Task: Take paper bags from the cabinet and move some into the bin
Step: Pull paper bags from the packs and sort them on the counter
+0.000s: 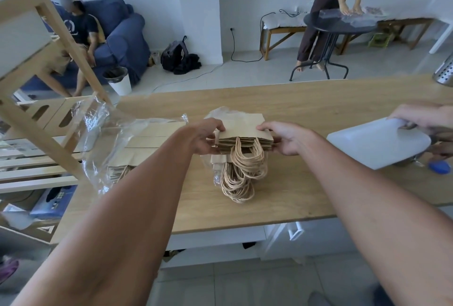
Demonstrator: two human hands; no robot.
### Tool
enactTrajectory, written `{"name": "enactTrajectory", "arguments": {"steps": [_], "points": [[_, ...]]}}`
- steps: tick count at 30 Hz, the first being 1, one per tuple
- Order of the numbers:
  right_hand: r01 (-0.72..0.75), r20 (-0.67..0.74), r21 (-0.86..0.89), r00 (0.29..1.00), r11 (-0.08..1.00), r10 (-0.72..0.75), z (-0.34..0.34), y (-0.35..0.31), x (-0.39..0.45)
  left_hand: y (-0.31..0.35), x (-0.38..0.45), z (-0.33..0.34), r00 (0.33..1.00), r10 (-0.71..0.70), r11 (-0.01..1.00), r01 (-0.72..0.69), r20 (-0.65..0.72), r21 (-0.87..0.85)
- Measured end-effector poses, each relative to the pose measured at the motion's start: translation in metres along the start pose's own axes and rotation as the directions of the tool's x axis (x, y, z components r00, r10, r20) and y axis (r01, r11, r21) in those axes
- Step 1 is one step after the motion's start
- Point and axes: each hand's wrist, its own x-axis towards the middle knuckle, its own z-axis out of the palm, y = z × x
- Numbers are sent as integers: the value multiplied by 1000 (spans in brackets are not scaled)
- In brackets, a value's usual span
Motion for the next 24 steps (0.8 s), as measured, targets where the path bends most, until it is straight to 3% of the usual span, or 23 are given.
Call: {"name": "enactTrajectory", "arguments": {"steps": [7,11,15,18,20,24], "points": [[132,-2,19,991,991,-132,-8,11,-43,-15,-40,0,993,39,999,-36,109,-31],[266,-76,-20,961,964,-267,-7,24,-83,-26,-79,-5,980,103,990,-85,170,-108],[380,-66,136,925,915,-374,-2,40,-123,-41,-123,-23,953,206,971,-170,224,-169],[518,110,6,850,855,-516,7,56,-148,-57,-150,-44,931,253,953,-193,264,-232],[605,126,-133,796,785,-592,18,65,-160,-70,-163,-60,925,270,944,-199,267,-264],[710,130,-475,642,521,-756,45,78,-175,-93,-179,-94,937,247,919,-147,246,-365]]}}
